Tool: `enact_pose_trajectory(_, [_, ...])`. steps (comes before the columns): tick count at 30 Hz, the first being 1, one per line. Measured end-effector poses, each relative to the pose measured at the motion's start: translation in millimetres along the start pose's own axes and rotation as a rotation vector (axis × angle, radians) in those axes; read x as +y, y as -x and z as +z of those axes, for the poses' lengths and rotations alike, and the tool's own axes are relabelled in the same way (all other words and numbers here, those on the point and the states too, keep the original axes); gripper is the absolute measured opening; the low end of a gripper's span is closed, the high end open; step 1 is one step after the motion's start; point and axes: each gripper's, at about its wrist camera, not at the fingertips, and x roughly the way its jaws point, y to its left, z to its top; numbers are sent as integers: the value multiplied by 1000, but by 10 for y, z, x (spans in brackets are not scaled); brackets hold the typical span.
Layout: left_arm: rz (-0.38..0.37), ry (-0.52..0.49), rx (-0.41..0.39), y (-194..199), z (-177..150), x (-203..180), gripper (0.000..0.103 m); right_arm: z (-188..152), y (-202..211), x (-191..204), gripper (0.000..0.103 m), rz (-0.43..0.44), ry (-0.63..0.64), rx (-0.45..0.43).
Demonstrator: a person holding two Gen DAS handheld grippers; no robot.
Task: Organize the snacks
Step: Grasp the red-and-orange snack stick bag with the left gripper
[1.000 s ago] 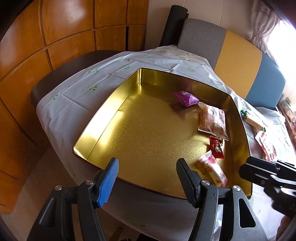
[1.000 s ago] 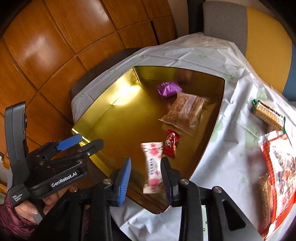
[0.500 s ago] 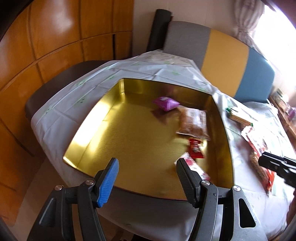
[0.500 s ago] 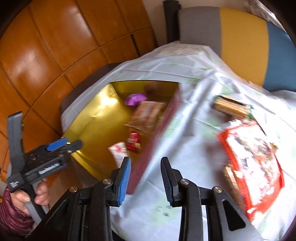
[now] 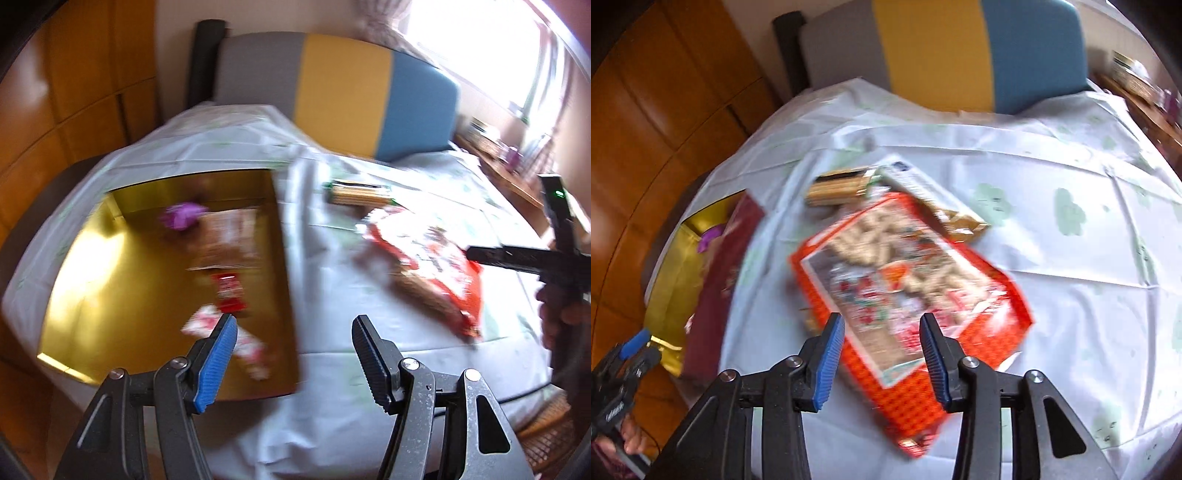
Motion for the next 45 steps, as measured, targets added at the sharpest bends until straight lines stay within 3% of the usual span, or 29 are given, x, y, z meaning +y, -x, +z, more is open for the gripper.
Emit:
enact_pose_trajectory(6, [-102,-21,53,-387,237,-475,65,32,9,-489,43,-4,-196,-27])
enact_pose_trajectory(10, [-144,4,87,-715,378,-637,65,59,70,-559,44,-7,-231,-49])
enact_pose_trajectory(15, [-193,125,152,-1165,493,-609,64,77,83,-570,44,19,-244,-42])
enact_pose_trajectory(19, [-248,200,160,-1344,575,-589,61,102,76,-533,44,28,-236,-35])
enact_pose_trajectory(22, [-271,205,159,-1437,639,-642,53,116,76,-524,44,26,-231,-35])
enact_pose_trajectory(25, [-294,220,181,-1544,688,-676,37,115,71,-517,44,25,-229,-32])
enact_pose_trajectory(26, [-304,211,188,-1564,700,-695,19,116,72,-515,44,22,-227,-32])
enact_pose_trajectory(27, [-302,196,177,-1546,716,-722,5,117,72,-516,44,21,-227,-33])
enact_pose_trajectory(30, [-296,141,98,-1362,792,-840,0,117,76,-529,44,1,-232,-39])
enact_pose_trajectory(38, [-302,32,-65,-859,1127,-1047,0,123,204,-642,44,-35,-272,-100])
enact_pose_trajectory(45, [-291,12,-169,-471,1405,-928,0,138,207,-701,43,-39,-287,-101])
